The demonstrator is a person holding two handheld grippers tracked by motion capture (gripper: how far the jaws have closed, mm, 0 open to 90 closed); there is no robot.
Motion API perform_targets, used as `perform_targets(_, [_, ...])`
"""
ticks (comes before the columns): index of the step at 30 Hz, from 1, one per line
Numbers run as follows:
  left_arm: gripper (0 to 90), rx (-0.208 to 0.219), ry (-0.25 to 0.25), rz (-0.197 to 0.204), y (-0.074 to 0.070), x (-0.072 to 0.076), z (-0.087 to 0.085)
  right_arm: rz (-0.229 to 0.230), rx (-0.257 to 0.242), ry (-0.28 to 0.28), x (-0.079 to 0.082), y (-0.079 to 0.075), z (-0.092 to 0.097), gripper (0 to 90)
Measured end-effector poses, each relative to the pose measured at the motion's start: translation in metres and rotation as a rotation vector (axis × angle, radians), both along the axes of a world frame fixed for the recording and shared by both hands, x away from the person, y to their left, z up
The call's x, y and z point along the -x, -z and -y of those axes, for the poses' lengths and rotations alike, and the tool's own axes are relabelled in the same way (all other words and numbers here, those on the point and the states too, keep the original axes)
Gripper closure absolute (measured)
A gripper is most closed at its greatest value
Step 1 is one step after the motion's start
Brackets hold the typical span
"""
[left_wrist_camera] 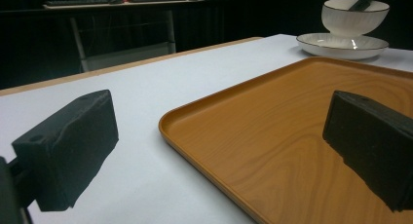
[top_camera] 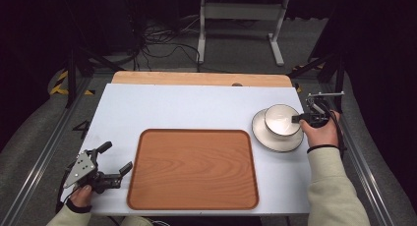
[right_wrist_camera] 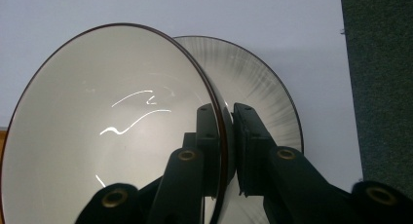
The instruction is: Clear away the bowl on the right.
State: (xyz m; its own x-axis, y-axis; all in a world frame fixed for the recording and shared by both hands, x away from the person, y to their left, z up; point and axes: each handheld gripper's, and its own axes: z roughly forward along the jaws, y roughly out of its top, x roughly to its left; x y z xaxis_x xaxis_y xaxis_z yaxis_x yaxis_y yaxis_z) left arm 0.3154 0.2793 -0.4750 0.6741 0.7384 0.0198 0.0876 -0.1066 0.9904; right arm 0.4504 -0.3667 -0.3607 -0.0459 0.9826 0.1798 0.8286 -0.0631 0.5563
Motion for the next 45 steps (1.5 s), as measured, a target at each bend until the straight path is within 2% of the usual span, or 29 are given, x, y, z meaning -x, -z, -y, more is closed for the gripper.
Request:
perform_targets(7, [0.2, -0.001, 0.0, 0.0, 0.0, 0.0, 0.0, 0.01, -0.01, 0.005, 0.006, -0.01, -0.003, 82.1])
perform_targets(16, [0.2, -0.001, 0.0, 0.0, 0.0, 0.0, 0.0, 0.001, -0.028, 0.01, 0.013, -0.019, -0.003, 82.0])
perform_targets(25, [0.2, 0.0, 0.0, 0.0, 0.0, 0.0, 0.0, 0.02, -0.046, 0.004, 0.02, -0.026, -0.007, 82.0])
perform_targets(45, [0.2, -0.001, 0.001, 0.0, 0.0, 0.0, 0.0, 0.018, -0.077, -0.058, 0.03, -0.037, -0.035, 81.9])
